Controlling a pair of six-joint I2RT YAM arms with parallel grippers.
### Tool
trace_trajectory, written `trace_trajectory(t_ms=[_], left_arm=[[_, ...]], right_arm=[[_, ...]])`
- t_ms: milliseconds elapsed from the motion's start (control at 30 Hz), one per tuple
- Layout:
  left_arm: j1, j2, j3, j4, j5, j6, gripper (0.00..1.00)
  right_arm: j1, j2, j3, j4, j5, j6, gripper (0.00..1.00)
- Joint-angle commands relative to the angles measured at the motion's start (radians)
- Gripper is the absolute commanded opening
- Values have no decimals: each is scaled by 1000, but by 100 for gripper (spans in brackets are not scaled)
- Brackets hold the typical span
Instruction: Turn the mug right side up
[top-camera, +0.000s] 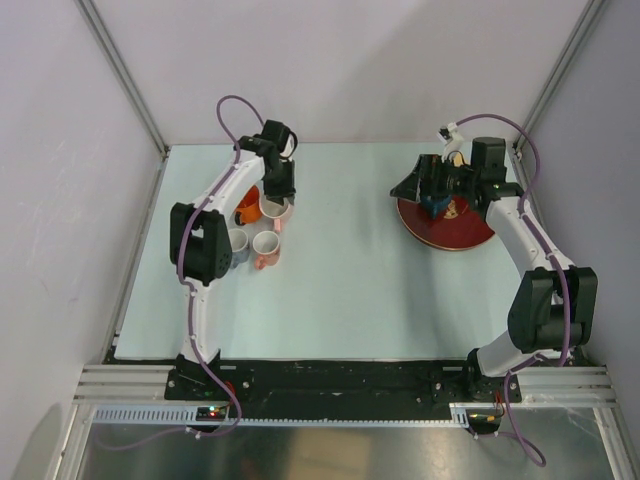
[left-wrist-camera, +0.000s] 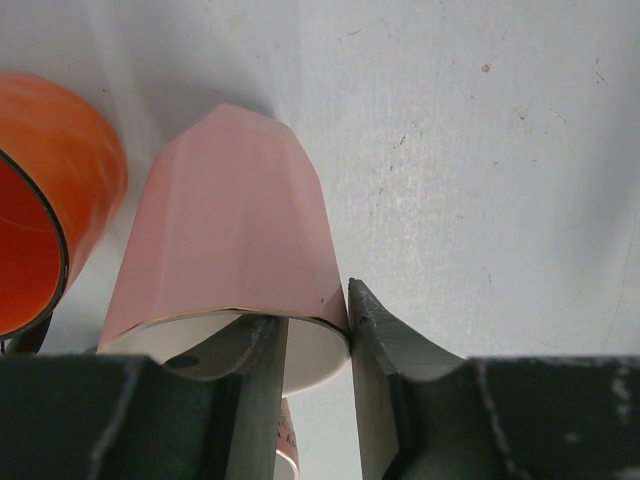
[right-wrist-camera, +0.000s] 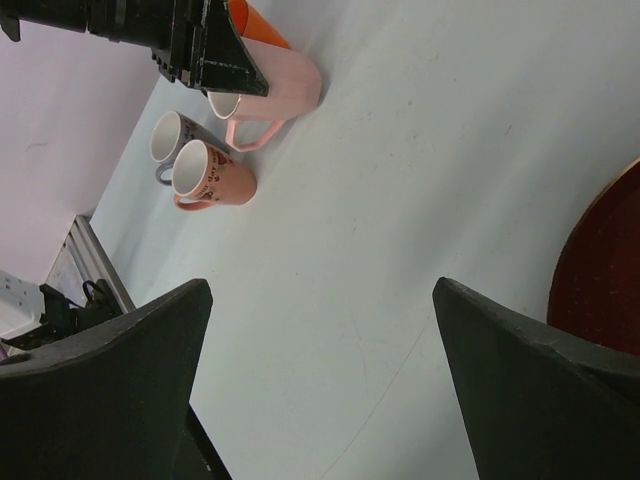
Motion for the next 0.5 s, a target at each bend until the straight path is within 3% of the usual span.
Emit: trace_trajectory(t_ms=[0, 467], left_arm=[[-6, -15, 55, 24, -40, 38, 35], [-3, 14, 136, 40, -65, 92, 39]], right_arm=[[-8, -22, 0, 38, -1, 12, 100], [-20, -23, -18, 44, -5, 27, 99]])
